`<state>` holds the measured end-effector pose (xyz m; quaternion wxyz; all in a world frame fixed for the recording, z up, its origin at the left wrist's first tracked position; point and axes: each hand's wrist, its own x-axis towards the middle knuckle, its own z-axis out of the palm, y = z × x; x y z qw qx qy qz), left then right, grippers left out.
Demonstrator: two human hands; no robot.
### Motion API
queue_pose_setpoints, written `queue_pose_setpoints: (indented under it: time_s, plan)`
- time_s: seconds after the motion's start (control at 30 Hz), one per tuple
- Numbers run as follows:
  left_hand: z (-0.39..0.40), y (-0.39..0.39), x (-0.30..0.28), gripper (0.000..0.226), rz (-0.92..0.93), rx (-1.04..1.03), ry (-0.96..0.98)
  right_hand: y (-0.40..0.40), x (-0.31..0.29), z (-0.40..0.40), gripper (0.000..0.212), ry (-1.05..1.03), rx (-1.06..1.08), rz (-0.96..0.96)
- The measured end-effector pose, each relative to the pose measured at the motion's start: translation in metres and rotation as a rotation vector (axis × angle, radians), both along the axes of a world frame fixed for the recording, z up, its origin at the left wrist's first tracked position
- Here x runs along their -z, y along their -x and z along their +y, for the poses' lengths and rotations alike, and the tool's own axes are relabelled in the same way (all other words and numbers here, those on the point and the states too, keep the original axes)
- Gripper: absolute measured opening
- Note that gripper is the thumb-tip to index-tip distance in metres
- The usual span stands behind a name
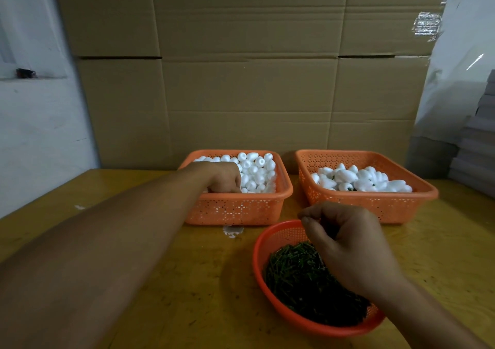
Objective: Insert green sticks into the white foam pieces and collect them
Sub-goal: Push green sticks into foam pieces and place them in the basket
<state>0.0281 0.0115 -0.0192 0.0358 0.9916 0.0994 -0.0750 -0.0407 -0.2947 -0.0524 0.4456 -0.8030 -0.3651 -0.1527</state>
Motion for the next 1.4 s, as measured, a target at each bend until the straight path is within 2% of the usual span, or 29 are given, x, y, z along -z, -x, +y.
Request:
queue_pose_setpoints:
  time_s: [0.07,0.2,0.3,0.43,0.6,0.8,0.97,1.07,1.17,1.33,1.4]
  plan:
    - [0.002,0.002,0.000,0.023,-0.118,-0.009,0.056,0.000,-0.001,-0.001,0.012,0.012,0.000,-0.004]
    - [-0.001,0.010,-0.001,0.022,-0.327,-0.044,0.433,0.004,-0.002,0.000,0.011,0.075,-0.031,-0.026]
    - [-0.007,0.019,-0.002,0.023,-0.534,-0.043,0.614,0.006,-0.001,0.001,0.010,0.112,-0.057,-0.028]
    - [-0.023,0.036,-0.006,0.023,-0.757,0.023,0.724,0.005,-0.001,0.001,0.010,0.149,-0.055,-0.028]
    - [-0.053,0.071,-0.008,0.022,-0.889,0.177,0.825,0.006,-0.005,0.000,0.008,0.308,-0.041,0.007]
    - [-0.099,0.111,0.005,0.019,-0.860,0.354,0.964,0.005,-0.011,-0.003,0.018,0.645,0.046,0.032]
    - [-0.118,0.134,0.014,0.024,-0.765,0.445,0.845,0.010,-0.011,-0.004,0.035,0.872,0.043,-0.001]
    - [-0.127,0.140,0.018,0.021,-0.744,0.503,0.813,0.012,-0.010,-0.003,0.032,0.920,0.004,-0.041]
    - [-0.133,0.145,0.021,0.020,-0.684,0.516,0.865,0.013,-0.007,-0.003,0.030,0.937,-0.010,-0.060]
    - [-0.135,0.152,0.022,0.040,-0.563,0.546,0.956,0.013,-0.002,-0.001,0.029,0.904,-0.019,-0.092]
    - [-0.138,0.152,0.024,0.038,-0.585,0.549,0.970,0.013,0.000,-0.001,0.028,0.885,-0.015,-0.108]
